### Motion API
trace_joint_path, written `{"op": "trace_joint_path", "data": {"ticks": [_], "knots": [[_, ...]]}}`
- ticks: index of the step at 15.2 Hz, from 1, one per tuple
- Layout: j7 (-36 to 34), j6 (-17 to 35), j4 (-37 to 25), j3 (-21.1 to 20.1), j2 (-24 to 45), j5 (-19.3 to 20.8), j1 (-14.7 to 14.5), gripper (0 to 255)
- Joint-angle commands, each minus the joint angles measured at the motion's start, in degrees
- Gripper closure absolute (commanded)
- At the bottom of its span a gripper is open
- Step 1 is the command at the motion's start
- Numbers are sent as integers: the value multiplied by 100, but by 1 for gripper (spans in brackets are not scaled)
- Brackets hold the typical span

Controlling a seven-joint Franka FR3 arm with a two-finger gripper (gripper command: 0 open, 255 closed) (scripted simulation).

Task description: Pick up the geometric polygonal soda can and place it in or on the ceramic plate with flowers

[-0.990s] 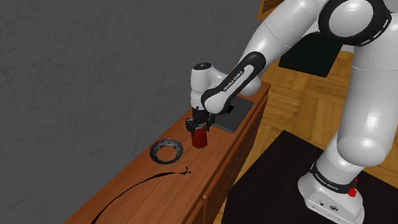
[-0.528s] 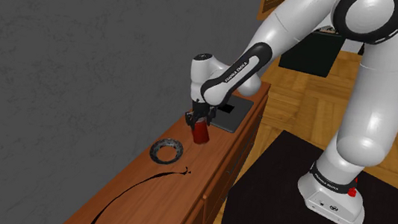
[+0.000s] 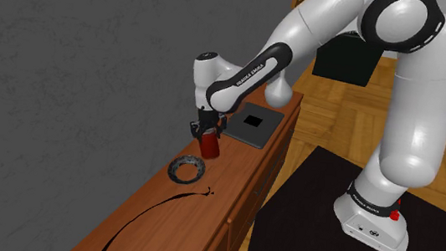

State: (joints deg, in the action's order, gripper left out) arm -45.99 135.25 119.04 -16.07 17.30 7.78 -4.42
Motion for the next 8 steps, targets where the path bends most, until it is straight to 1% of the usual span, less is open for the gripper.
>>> {"op": "trace_joint_path", "data": {"ticks": [1, 7, 8], "knots": [[-206, -234, -457, -31, 239, 73, -163, 255], [-675, -988, -2038, -59, 1114, 278, -669, 255], [-684, -930, -2018, -48, 1154, 292, -676, 255]]}}
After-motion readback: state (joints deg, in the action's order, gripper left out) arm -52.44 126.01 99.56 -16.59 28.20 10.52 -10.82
